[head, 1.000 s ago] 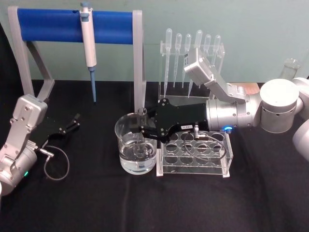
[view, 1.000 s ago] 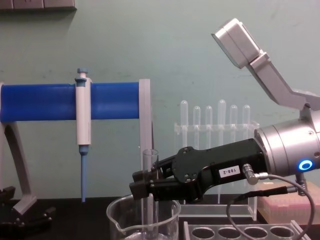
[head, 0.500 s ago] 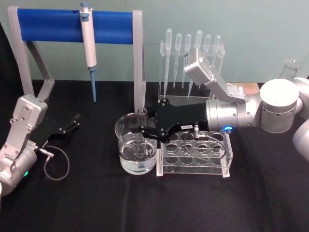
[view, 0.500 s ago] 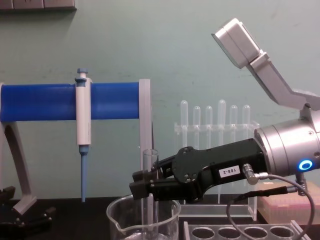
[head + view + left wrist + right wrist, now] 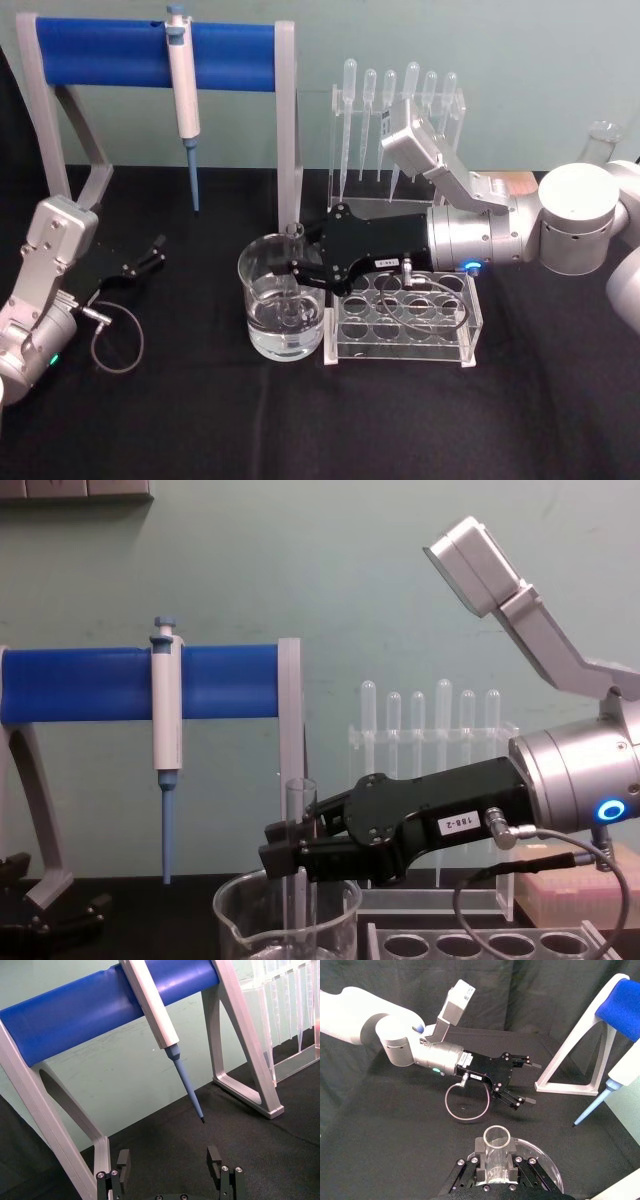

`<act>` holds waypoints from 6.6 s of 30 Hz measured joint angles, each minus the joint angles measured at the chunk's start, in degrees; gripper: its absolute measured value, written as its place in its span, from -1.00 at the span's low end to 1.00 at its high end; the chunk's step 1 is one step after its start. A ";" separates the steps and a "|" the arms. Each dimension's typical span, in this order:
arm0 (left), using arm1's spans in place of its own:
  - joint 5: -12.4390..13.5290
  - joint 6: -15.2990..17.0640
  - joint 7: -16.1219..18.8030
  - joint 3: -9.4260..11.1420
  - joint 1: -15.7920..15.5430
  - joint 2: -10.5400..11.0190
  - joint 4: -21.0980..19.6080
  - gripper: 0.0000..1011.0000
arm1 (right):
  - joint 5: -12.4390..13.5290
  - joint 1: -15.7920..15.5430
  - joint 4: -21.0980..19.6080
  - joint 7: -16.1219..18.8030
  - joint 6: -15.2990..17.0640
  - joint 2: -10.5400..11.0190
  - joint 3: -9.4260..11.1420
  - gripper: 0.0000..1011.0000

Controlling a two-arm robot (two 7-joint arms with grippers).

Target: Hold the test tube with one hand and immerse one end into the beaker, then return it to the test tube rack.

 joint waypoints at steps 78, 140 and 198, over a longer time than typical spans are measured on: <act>0.00 0.00 0.00 0.00 0.00 0.00 0.00 0.98 | 0.00 0.00 0.00 0.00 0.00 0.00 0.00 -0.53; 0.00 0.00 0.00 0.00 0.00 0.00 0.00 0.98 | 3.79 0.10 -19.05 -2.77 3.74 9.08 6.68 -0.53; 0.00 0.00 0.00 0.00 0.00 0.00 0.00 0.98 | 0.57 -19.56 -24.07 -8.81 -1.73 19.76 14.71 -0.53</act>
